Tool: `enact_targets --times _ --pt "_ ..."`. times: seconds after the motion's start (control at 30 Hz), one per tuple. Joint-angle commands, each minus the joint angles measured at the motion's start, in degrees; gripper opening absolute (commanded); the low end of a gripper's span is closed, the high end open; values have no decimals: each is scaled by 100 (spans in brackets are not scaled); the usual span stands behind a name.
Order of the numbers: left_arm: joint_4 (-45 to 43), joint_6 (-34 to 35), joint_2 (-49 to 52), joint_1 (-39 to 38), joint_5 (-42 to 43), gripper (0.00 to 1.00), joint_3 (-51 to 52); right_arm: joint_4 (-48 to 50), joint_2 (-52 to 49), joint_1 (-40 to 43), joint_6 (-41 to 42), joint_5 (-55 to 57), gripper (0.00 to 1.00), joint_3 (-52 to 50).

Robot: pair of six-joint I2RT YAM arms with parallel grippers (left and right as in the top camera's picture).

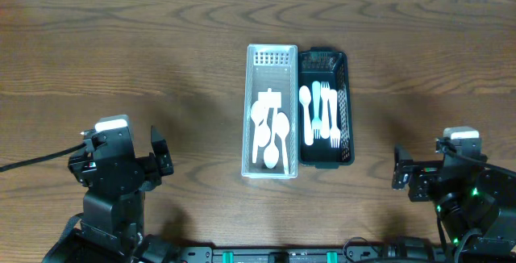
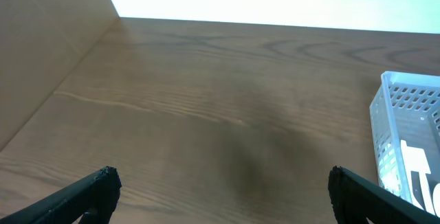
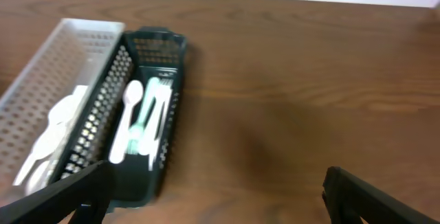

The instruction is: Pack container

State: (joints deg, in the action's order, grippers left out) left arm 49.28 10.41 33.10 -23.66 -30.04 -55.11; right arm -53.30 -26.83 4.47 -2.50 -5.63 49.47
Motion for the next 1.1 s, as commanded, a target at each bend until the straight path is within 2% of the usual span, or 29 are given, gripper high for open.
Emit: enact_targets --times 0.0,0.13,0.47,0.77,1.07 --pt "-2 -52 -26 28 -109 98 -17 -9 31 -79 -168 282 99 -13" --pt "-2 -52 -26 28 -109 98 -17 48 31 -79 -168 282 99 -13" --pt "-2 -52 -26 28 -109 98 -17 962 490 -79 -166 278 99 -350" --pt "-2 -52 -26 28 -109 98 -17 1360 1602 -81 -164 256 99 -2035" --pt "-2 -52 -26 28 -109 98 -17 2621 2649 -278 -168 243 99 -3729"
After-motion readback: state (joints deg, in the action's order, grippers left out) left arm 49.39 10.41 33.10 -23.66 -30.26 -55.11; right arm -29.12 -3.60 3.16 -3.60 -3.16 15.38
